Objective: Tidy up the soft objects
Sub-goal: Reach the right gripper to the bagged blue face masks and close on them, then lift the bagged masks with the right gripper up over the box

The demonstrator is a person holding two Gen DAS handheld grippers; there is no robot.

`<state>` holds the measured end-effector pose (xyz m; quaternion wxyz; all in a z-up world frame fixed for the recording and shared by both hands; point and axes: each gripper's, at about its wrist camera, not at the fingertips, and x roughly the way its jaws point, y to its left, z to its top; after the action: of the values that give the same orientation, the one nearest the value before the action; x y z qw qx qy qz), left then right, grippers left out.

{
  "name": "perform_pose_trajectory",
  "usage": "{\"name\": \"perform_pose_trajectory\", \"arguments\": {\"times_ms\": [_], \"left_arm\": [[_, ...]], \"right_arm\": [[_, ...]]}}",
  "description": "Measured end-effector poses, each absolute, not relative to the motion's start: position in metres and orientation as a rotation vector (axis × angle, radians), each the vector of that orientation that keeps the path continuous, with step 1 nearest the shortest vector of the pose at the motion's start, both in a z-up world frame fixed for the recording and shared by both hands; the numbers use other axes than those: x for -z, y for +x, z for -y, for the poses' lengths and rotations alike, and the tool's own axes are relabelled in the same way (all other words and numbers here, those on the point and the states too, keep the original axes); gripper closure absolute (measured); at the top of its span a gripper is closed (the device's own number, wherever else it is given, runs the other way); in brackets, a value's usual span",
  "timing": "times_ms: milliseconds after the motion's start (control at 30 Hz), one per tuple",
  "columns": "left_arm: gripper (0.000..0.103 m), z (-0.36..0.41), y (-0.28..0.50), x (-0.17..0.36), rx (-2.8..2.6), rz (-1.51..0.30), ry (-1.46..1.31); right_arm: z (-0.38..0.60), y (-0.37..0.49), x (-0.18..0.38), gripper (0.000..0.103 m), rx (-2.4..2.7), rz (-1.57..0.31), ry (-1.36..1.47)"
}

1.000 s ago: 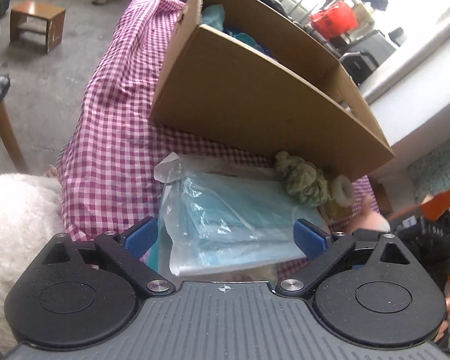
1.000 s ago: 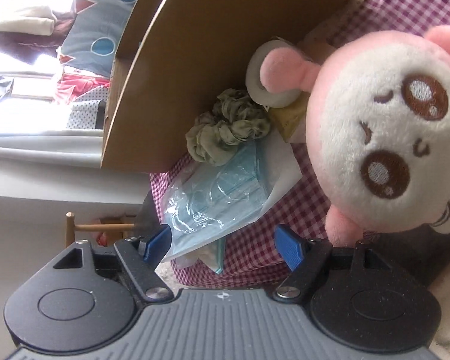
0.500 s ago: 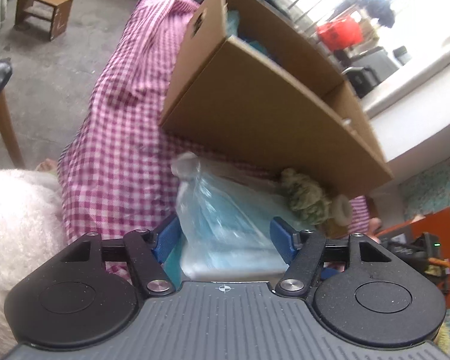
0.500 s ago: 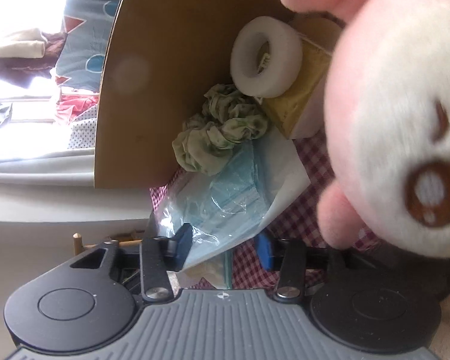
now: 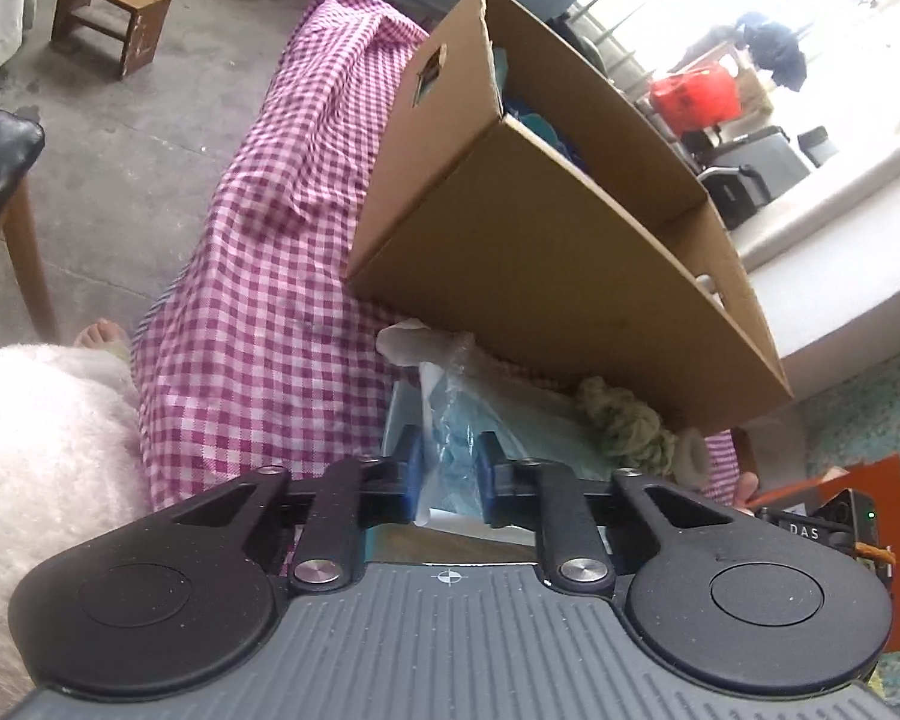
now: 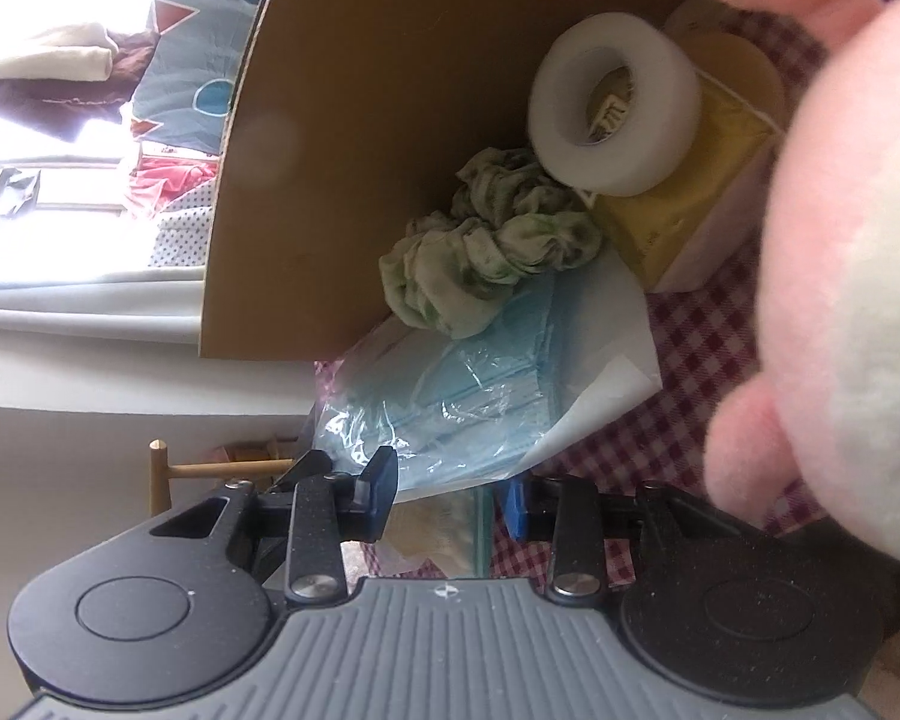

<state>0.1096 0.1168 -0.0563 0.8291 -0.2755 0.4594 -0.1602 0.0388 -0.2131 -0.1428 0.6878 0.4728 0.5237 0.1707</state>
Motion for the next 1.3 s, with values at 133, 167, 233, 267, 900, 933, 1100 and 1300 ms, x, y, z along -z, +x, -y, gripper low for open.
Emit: {"name": "perform_pose_trajectory", "arguments": {"times_ms": [133, 167, 233, 267, 900, 933, 1100, 1300], "left_arm": [[0.089, -0.129, 0.103, 0.052, 0.319, -0.970, -0.599], [0.089, -0.132, 0.100, 0.051, 0.309, -0.966, -0.595], [0.089, -0.141, 0.095, 0.049, 0.284, -0.959, -0.589], [0.089, -0.145, 0.093, 0.049, 0.274, -0.959, -0.585], [0.089, -0.162, 0.091, 0.064, 0.253, -0.986, -0.555], [0.089, -0.163, 0.091, 0.065, 0.256, -0.986, -0.555], [0.089, -0.164, 0.094, 0.069, 0.267, -0.991, -0.561], [0.089, -0.166, 0.096, 0.067, 0.266, -0.983, -0.560]], "right_arm": [[0.210, 0.040, 0.139, 0.064, -0.412, -1.169, 1.042], [0.207, 0.041, 0.138, 0.063, -0.418, -1.173, 1.037], [0.205, 0.041, 0.135, 0.057, -0.426, -1.191, 1.016], [0.204, 0.040, 0.134, 0.052, -0.425, -1.204, 1.003], [0.218, 0.050, 0.120, 0.037, -0.276, -1.201, 0.876], [0.216, 0.052, 0.119, 0.037, -0.273, -1.197, 0.873], [0.211, 0.060, 0.122, 0.037, -0.301, -1.202, 0.889], [0.197, 0.070, 0.123, 0.045, -0.332, -1.215, 0.881]]}}
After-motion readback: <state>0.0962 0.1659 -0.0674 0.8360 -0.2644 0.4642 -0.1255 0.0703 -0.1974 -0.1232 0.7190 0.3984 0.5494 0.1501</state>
